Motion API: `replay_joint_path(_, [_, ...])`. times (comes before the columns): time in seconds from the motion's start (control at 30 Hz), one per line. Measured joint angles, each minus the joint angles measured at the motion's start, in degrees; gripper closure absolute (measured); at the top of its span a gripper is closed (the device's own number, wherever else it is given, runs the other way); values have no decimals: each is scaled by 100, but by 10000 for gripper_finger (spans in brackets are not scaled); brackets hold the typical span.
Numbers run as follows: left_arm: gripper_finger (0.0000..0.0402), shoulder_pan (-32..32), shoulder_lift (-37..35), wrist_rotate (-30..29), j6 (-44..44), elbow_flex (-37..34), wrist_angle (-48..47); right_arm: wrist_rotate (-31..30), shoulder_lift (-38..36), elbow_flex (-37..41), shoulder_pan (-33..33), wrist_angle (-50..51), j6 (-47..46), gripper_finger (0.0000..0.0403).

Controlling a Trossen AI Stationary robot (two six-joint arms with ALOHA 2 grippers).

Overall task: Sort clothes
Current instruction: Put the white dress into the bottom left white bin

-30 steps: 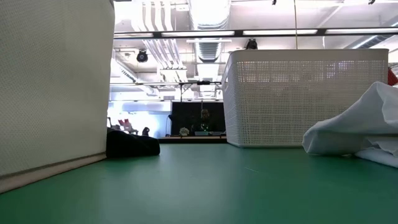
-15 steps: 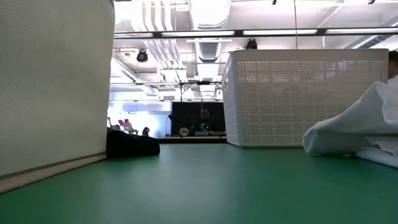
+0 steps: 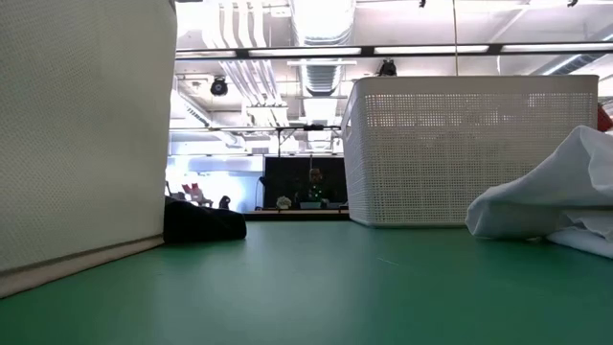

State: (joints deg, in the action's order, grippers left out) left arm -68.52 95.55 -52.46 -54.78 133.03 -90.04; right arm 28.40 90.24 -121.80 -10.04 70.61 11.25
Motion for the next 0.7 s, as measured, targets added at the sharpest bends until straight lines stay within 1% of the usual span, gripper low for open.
replay_joint_path(0.07, [401, 1, -5, 133, -181, -2, 0, 0, 0, 0, 0, -4, -2, 124])
replay_joint_path(0.17, [401, 1, -28, 574, -379, -2, 0, 0, 0, 0, 0, -2, -16, 120])
replay_joint_path(0.23, [401, -3, -28, 678, -575, -6, 0, 2, 0, 0, 0, -4, -14, 117])
replay_joint_path(0.3, [401, 11, -34, 623, -971, -9, 0, 0, 0, 0, 0, -4, -14, 115])
replay_joint_path(0.37, [401, 90, -37, 426, -1248, -9, 0, 0, 0, 0, 0, -7, -14, 113])
replay_joint_path(0.43, [401, 218, -29, 238, -1262, -53, 4, 1, 0, 0, 0, -23, -16, 112])
replay_joint_path(0.5, [401, 400, -13, 311, -1258, -190, 8, 0, 0, 0, 0, -23, -36, 113])
replay_joint_path(0.53, [401, 507, -11, 560, -1256, -288, 7, 0, 0, 0, 0, -22, -69, 114])
replay_joint_path(0.63, [401, 753, -7, 1631, -1254, -619, 5, 2, 0, 0, 0, -22, -123, 120])
replay_joint_path(0.7, [401, 835, -4, 2092, -1252, -865, 2, 0, 0, 0, 0, -22, -123, 124])
